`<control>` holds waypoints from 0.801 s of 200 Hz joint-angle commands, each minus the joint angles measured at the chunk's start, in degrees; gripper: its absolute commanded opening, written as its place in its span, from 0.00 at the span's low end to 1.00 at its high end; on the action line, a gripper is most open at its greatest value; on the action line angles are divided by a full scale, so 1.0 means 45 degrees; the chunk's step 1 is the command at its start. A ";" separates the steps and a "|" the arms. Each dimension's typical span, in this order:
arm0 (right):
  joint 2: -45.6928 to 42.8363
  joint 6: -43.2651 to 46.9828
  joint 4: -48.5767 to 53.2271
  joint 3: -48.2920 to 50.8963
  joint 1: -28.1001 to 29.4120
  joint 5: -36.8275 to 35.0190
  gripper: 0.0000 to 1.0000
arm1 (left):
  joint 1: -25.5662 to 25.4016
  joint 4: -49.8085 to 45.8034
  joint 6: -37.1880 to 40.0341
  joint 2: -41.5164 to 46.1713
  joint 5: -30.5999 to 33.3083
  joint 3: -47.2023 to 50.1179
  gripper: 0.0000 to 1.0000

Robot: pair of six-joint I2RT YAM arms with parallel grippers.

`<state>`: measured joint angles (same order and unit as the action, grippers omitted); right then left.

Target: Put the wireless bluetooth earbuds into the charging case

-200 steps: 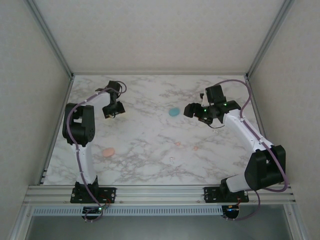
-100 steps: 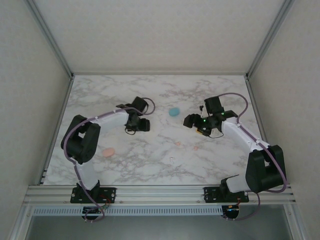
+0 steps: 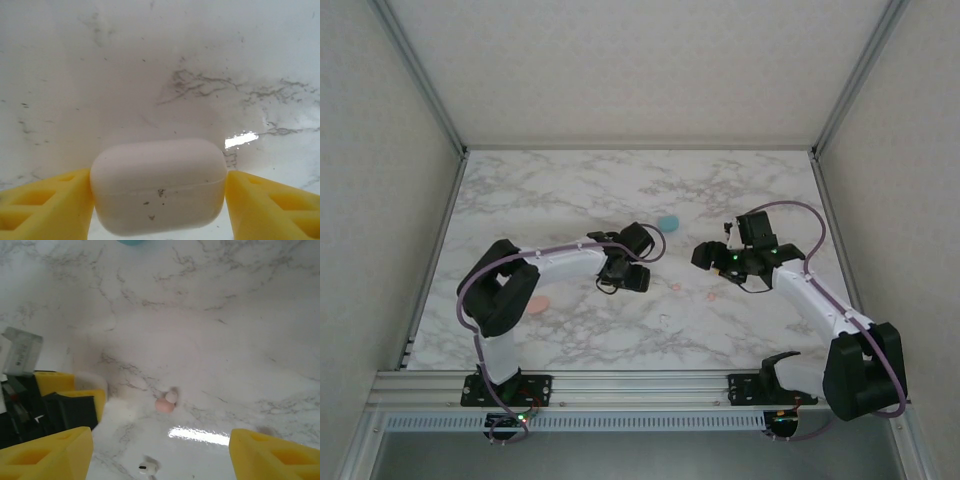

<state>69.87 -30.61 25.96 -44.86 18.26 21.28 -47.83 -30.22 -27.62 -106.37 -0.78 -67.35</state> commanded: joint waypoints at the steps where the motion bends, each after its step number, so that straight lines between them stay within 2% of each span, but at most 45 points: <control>1: -0.0323 0.1255 -0.0816 0.0198 0.0121 0.0254 0.71 | -0.0112 -0.0159 -0.0577 -0.0255 0.0337 0.0182 0.68; 33: -0.0548 0.3209 -0.1646 0.0331 0.0628 0.0088 0.70 | -0.0045 -0.0158 -0.0757 0.1232 0.0814 0.0461 0.79; 69: -0.0188 0.7085 -0.3028 0.0615 0.2492 -0.0357 0.69 | 0.0459 0.0660 -0.1263 0.5239 0.2212 0.1684 0.88; 86: 0.0389 0.9599 -0.3313 0.0531 0.3757 -0.0423 0.69 | 0.1485 0.1144 -0.2039 0.7382 0.2535 0.3004 0.90; 101: 0.1307 1.1376 -0.3619 0.0379 0.4612 -0.0569 0.69 | 0.2718 0.1230 -0.2390 0.9004 0.2228 0.4047 0.90; 129: 0.3126 1.2471 -0.4269 -0.0205 0.5306 -0.0902 0.72 | 0.4576 0.0720 -0.2405 1.1193 0.1920 0.5190 0.94; 160: 0.4604 1.3687 -0.4289 -0.1073 0.5379 -0.0342 0.74 | 0.5678 0.0417 -0.2232 1.2177 0.1463 0.5876 0.94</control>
<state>87.50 22.39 8.78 -45.50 42.13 18.96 -24.88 -26.00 -36.77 -53.74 7.55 -42.92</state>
